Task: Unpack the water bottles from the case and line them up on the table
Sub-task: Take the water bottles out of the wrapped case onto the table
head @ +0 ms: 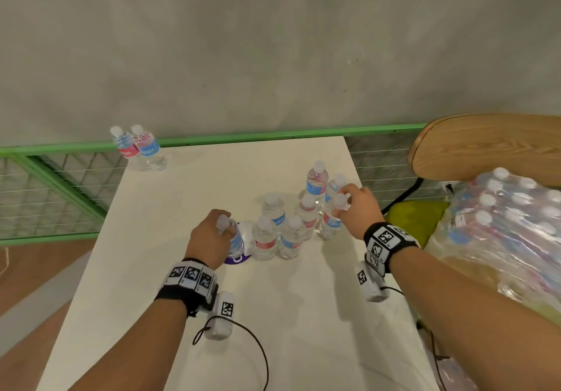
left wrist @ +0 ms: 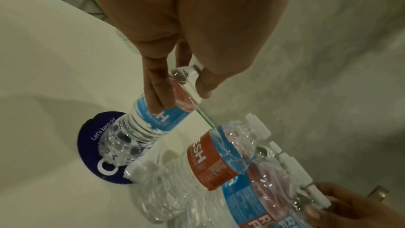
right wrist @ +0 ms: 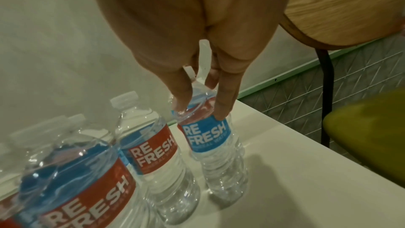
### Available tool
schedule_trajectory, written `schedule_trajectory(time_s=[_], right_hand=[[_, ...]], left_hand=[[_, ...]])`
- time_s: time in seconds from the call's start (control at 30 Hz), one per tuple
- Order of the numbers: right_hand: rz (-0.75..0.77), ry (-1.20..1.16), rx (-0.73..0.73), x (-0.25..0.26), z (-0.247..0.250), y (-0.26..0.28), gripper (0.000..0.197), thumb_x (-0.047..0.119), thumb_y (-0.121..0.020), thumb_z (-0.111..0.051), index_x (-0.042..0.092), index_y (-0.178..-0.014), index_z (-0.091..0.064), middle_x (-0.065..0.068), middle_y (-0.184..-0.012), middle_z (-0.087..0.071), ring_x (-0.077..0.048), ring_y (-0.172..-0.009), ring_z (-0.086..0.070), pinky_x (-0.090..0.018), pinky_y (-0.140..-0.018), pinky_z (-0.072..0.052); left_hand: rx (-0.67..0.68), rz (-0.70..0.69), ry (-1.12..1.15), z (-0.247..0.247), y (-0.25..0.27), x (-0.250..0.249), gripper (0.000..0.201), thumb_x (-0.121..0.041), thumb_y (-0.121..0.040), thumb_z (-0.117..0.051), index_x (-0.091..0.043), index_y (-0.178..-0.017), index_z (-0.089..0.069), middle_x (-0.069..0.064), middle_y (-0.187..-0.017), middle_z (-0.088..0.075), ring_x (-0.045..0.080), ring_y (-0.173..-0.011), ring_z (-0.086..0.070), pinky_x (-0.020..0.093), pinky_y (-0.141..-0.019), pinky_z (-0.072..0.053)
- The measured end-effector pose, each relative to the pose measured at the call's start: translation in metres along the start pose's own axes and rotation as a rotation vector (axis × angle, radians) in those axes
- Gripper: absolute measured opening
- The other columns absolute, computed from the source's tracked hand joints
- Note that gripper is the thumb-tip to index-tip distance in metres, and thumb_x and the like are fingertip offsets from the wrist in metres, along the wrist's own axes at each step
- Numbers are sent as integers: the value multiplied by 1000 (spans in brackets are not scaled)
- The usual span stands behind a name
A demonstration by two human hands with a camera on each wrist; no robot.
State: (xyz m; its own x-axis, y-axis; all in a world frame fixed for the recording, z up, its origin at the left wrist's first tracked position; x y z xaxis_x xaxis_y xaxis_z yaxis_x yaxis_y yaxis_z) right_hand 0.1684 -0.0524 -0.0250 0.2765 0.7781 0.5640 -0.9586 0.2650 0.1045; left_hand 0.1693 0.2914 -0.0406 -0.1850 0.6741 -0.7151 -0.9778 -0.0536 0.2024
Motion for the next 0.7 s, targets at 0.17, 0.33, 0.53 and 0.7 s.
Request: schedule_trajectory(time_s=[0.17,0.33,0.53,0.7], right_hand=[[57,68,18,8,-5,4,49,4,-83,-67,16,-128,-52,-10,-120,-50,-27,-99,-58,-28,-87,-45],[52,2,48,8,1,20,59,15,-84,-72,20,-136,-46,-6,-125,-51,-22,-98,-59,-24,-85,-42],[-107,-28,256,-22,8,73,44,39,-85,-68,23,-125,-58,4,-106,-67,-12,-94,-62,-22,-80,-49],[-130,-82,431,-70,16,148,24,44,-84,-68,35,-106,-63,9,-90,-66,-3,-70,-59,-15,-59,-46]], left_hand=[[-25,-9,-87,1,-8,-5,25,-26,-96,-48,-19,-120,-52,1,-100,-58,22,-87,-55,28,-74,-42],[2,-45,-122,1,-7,-1,24,-29,-94,-54,-20,-116,-53,3,-107,-62,23,-93,-58,29,-77,-43],[-147,-22,-108,25,5,-24,63,-32,-83,-72,-20,-134,-37,11,-136,-25,33,-75,-59,40,-76,-52],[-163,-408,-150,25,40,-132,34,-28,-88,-67,-24,-118,-53,0,-118,-46,15,-62,-59,31,-75,-48]])
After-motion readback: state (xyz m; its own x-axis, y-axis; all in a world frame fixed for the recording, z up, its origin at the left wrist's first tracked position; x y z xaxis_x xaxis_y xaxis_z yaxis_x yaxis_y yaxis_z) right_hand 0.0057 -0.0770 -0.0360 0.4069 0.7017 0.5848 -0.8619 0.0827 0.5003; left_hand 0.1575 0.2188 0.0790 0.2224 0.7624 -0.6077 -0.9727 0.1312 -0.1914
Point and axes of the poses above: each hand's wrist, its own y-axis away from the middle knuckle, its own z-axis out of the back of the hand, x = y × z, the point moved 6 cm from there along -y, towards the middle knuckle
